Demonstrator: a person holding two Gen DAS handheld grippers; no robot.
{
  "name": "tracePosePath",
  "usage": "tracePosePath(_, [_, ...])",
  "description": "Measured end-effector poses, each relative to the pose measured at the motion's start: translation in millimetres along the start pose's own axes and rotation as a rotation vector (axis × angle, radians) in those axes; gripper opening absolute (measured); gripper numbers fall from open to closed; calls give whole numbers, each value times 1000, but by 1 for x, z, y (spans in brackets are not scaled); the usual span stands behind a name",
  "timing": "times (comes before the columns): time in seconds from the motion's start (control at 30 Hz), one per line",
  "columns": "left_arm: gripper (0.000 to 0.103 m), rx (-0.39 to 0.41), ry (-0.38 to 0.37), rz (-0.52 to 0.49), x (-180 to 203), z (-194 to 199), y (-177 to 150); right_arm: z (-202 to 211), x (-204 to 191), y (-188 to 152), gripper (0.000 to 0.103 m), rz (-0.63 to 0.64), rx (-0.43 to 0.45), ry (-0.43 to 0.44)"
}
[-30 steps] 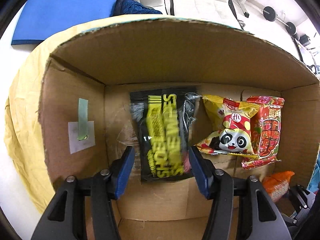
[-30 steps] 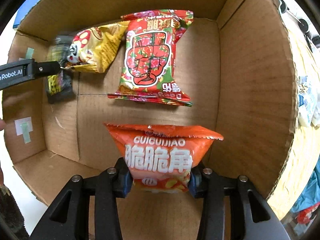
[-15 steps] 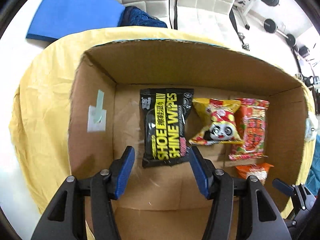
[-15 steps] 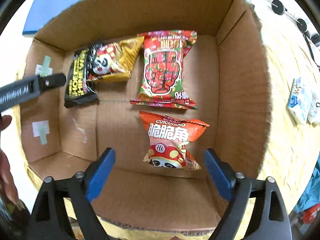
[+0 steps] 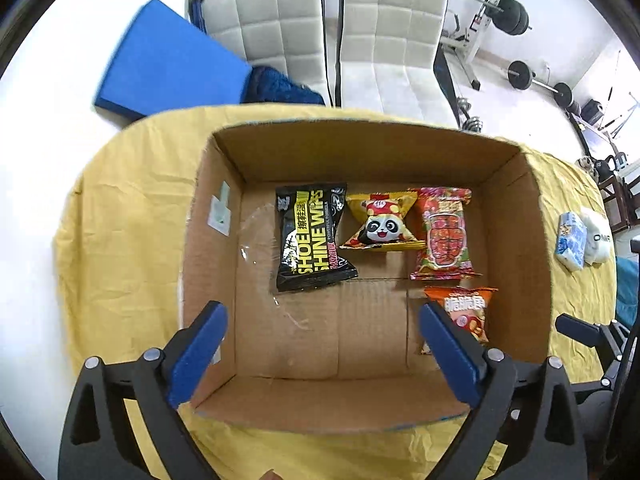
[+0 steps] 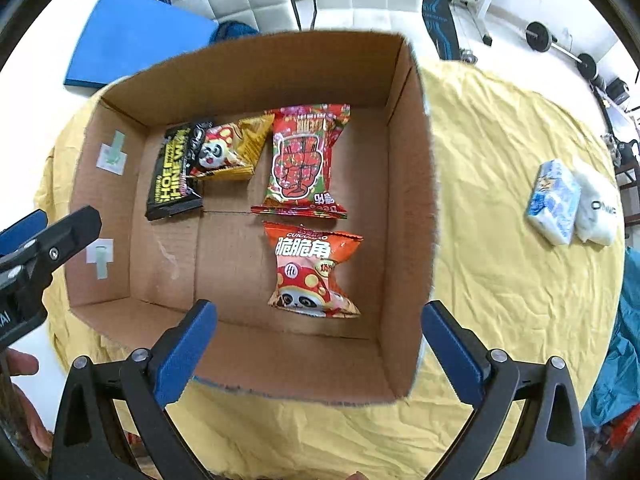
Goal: Organize soft objects
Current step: 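Lift both tools out of the box, then grasp the white NMAX bag with the right tool while the left grasps the blue wipes pack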
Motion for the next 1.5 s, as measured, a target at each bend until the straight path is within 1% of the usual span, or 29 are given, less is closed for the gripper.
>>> tracePosePath(0.33, [100,114,-35,14,7,73,-21,88,-4,-23,103,39,158,-16])
tracePosePath(0.5, [100,146,-40,11,9,106,-32,124,-3,-36,103,42,212,-7])
tracePosePath(0.6, [100,157,-46,13,12,122,-38,137,-3,-46,103,38,225,17])
tracePosePath(0.7, [100,171,-37,10,15,133,-44,145,-1,-54,103,42,236,22])
tracePosePath(0.77, [100,176,-34,13,17,138,-47,147,2,-57,103,35,236,42])
tracePosePath(0.9, [100,170,-33,17,24,142,-50,151,16,-60,103,16,252,47])
tracePosePath(1.0, [100,171,-26,5,36,142,-50,153,38,-63,103,-20,257,44])
tracePosePath(1.1, [100,157,-45,-9,58,136,-50,152,76,-68,103,-82,254,27])
tracePosePath(1.23, [100,127,-84,-71,113,123,-46,150,139,-77,103,-176,248,-10])
tracePosePath(1.37, [100,84,-127,-145,177,103,-43,145,214,-86,103,-251,235,-97])
tracePosePath(1.5, [100,44,-147,-223,244,74,-34,133,289,-91,103,-316,205,-154])
Point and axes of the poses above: each gripper's, at about its wrist camera, not at the fingertips, and z roughly against the way its jaws point, x to its right, y to its top, the point moved 6 cm from there along -z, roughly the way its jaws point, and after that the axes turned 11 degrees about z, right-handed, at the moved point
